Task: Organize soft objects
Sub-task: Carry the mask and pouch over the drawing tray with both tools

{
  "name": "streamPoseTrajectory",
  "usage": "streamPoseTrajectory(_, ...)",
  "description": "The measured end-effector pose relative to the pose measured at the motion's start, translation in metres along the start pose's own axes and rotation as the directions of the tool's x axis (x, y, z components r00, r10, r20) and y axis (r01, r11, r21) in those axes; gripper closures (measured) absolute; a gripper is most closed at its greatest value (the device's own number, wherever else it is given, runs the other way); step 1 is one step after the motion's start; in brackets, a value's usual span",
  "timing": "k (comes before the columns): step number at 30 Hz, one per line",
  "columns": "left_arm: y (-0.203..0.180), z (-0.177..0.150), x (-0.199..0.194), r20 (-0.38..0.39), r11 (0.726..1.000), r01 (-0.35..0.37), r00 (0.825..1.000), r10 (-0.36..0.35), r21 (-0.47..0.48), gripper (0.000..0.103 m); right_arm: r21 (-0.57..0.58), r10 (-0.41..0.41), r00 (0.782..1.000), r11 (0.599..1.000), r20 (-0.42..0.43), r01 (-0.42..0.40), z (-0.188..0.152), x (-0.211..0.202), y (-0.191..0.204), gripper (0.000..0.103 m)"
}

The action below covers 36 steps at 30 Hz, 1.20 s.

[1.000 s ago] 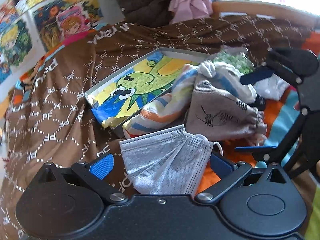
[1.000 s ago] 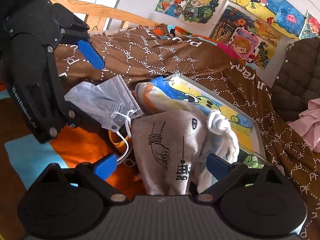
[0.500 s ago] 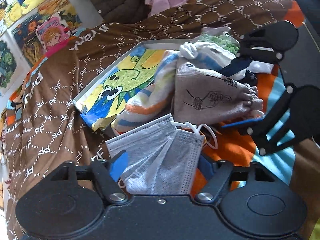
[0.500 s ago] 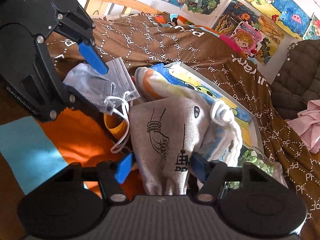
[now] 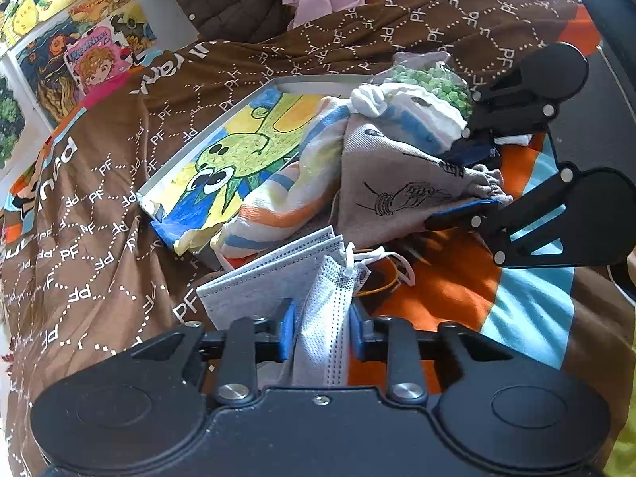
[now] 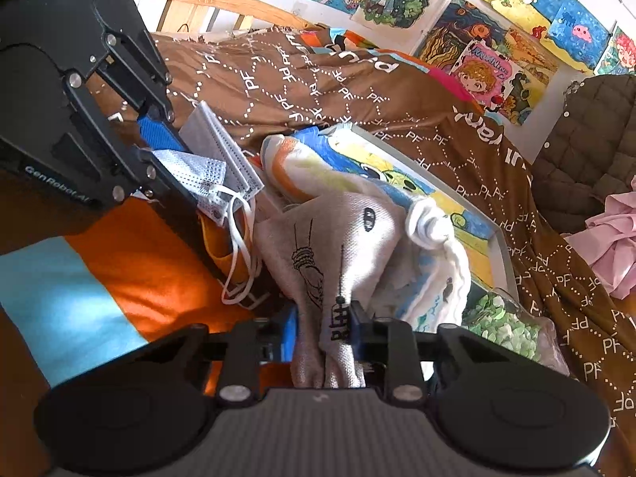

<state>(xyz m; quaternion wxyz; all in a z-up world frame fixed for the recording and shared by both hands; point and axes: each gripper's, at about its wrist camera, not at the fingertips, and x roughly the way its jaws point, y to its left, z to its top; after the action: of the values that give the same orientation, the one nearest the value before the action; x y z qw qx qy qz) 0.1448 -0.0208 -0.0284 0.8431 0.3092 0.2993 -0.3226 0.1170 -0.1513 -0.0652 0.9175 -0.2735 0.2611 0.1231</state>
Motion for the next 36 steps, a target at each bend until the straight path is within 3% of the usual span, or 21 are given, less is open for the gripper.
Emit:
streamPoseTrajectory(6, 0.006, 0.000, -0.006, 0.023, 0.999, 0.013, 1.000, -0.012, -0.043, 0.083, 0.000, 0.010, 0.999, 1.000, 0.038, -0.010, 0.003, -0.014, 0.003, 0.080)
streamPoseTrajectory(13, 0.019, 0.002, -0.023, 0.076, 0.980, 0.046, 0.997, -0.032, -0.194, 0.084, 0.053, 0.009, 0.995, 0.999, 0.103, -0.014, 0.010, -0.039, -0.001, 0.081)
streamPoseTrajectory(19, 0.038, 0.004, -0.036, 0.147, 0.930, 0.098, 0.988, -0.049, -0.354, 0.085, 0.155, -0.016, 0.984, 0.988, 0.176, -0.012, 0.011, -0.057, -0.019, 0.081)
streamPoseTrajectory(26, 0.062, 0.003, -0.046, 0.242, 0.831, 0.193, 0.968, -0.073, -0.521, 0.085, 0.242, -0.055, 0.967, 0.970, 0.250, -0.007, 0.022, -0.072, -0.041, 0.081)
streamPoseTrajectory(29, 0.070, 0.007, -0.049, 0.288, 0.807, 0.201, 0.957, -0.040, -0.555, 0.085, 0.269, -0.077, 0.959, 0.963, 0.273, 0.001, 0.030, -0.071, -0.050, 0.081)
streamPoseTrajectory(36, 0.092, 0.028, -0.040, 0.387, 0.787, 0.164, 0.917, 0.102, -0.595, 0.085, 0.428, -0.097, 0.949, 0.903, 0.300, -0.043, 0.059, -0.046, -0.086, 0.081)
